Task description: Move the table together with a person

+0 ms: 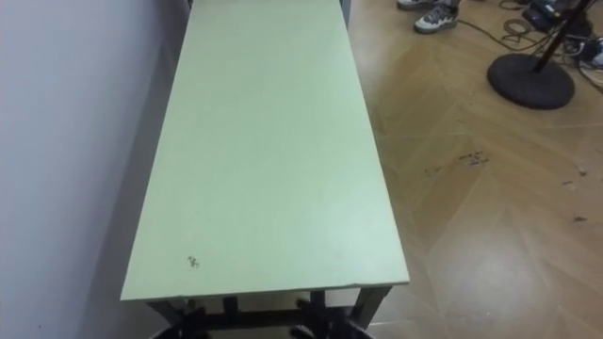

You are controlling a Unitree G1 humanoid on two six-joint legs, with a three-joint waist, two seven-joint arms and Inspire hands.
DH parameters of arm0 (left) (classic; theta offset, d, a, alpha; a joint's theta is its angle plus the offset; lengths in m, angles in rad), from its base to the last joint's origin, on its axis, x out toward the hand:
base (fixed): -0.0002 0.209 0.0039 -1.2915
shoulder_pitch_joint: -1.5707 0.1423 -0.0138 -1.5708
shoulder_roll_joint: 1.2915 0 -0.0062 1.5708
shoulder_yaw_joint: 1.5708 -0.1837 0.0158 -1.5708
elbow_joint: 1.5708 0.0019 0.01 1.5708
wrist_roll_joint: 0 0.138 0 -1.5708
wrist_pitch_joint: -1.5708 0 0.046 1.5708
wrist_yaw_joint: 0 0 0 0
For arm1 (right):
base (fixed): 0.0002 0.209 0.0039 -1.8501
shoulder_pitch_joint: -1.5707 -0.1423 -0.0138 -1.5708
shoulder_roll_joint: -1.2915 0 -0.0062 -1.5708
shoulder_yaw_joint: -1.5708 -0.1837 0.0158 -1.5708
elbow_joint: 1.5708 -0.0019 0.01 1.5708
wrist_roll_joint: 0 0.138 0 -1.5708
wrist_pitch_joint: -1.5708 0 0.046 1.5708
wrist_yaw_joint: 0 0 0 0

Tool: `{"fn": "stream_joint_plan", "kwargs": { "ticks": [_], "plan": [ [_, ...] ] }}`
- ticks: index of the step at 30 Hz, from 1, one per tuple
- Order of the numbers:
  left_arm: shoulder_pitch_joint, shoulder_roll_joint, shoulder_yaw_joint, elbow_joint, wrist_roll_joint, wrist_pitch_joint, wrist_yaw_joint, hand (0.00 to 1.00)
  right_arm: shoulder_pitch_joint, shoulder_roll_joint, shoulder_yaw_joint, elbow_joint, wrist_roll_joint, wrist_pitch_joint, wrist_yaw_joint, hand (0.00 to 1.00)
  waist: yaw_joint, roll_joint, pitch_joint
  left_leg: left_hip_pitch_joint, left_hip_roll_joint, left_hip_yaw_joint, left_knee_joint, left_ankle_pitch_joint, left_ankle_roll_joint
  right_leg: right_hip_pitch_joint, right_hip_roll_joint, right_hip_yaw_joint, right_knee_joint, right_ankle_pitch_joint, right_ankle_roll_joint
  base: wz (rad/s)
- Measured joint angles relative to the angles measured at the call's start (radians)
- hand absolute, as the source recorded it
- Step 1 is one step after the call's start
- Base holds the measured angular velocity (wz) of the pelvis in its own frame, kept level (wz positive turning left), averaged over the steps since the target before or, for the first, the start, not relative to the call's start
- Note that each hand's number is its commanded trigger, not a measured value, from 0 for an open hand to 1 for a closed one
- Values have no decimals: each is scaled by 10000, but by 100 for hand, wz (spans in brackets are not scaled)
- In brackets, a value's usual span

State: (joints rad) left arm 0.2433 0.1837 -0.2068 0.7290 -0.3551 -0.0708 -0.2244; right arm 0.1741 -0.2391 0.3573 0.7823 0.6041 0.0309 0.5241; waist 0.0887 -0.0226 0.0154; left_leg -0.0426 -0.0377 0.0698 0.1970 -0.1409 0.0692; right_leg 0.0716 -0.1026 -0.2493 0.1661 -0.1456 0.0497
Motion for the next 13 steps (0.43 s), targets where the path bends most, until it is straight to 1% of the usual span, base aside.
{"fn": "stream_joint_plan", "kwargs": {
  "ticks": [1, 2, 4, 5, 6, 7, 8, 9, 10, 11, 13],
  "plan": [
    [8, -62, 85, 162, 172, -102, 104, 0, 1, 21, -135, 315, -215, -19, -179, 0, -5, 18, -8, 12, 0, 12, -4, 0, 1, 4, -3, -1, 3, 0, 0, -4],
    [-5, -119, 115, 483, 235, -305, 201, 0, 11, 50, -310, 712, -271, -77, -344, 0, 8, 42, -23, 21, 2, 25, -8, 1, 1, 3, -5, -3, 4, 0, 0, 0],
    [-85, -172, 316, 919, 235, -447, 282, 0, 2, 96, -611, 1218, -343, -146, -601, 0, -1, 71, -53, 36, 12, 34, -15, 3, -1, 9, 0, -2, 1, 0, 0, 0],
    [-120, -174, 404, 1274, 247, -435, 412, 0, -40, 107, -753, 1566, -380, -290, -724, 0, -42, 87, -68, 45, 17, 24, -15, 6, -7, 29, 6, -22, 1, 0, -1, 0],
    [-112, -190, 502, 1558, 413, -435, 549, 0, -63, 99, -799, 1886, -472, -370, -942, 0, -47, 83, -67, 79, 20, 19, -29, 6, -14, 67, 16, -27, -16, 0, -1, 0],
    [-110, -200, 572, 1630, 592, -430, 614, 0, -62, 130, -883, 2069, -535, -413, -1025, 0, -45, 31, -35, 125, 16, 18, -67, 12, -25, 111, 18, -25, -56, 0, -1, 0],
    [-65, -256, 788, 1651, 991, -432, 685, 0, -49, 204, -1032, 2379, -651, -455, -1196, 0, -40, 27, -41, 169, 8, 2, -100, -18, -85, 192, 32, -24, -157, 0, -1, 0],
    [-64, -313, 923, 1701, 1150, -439, 738, 0, -42, 240, -1069, 2533, -651, -492, -1298, 0, -21, -2, -75, 169, 9, -5, -99, -22, -90, 193, 36, -23, -157, 0, -1, 3],
    [-85, -423, 1138, 1867, 1374, -452, 897, 0, -73, 302, -1156, 2819, -684, -523, -1452, 0, -22, -69, -44, 170, 10, -21, -103, -24, -94, 197, 43, -12, -159, 0, 0, 0],
    [-53, -533, 1397, 2043, 1542, -454, 1069, 0, -84, 348, -1217, 3110, -670, -531, -1567, 0, -20, -52, -54, 179, -1, -22, -104, -28, -103, 215, 45, -19, -176, -2, 1, 0],
    [27, -596, 1694, 2060, 1714, -456, 1289, 0, -76, 430, -1417, 3388, -628, -585, -1745, 0, -38, -75, -51, 180, -60, -27, -121, -17, -83, 235, 45, -25, -230, -3, 1, 0]
  ]
}}
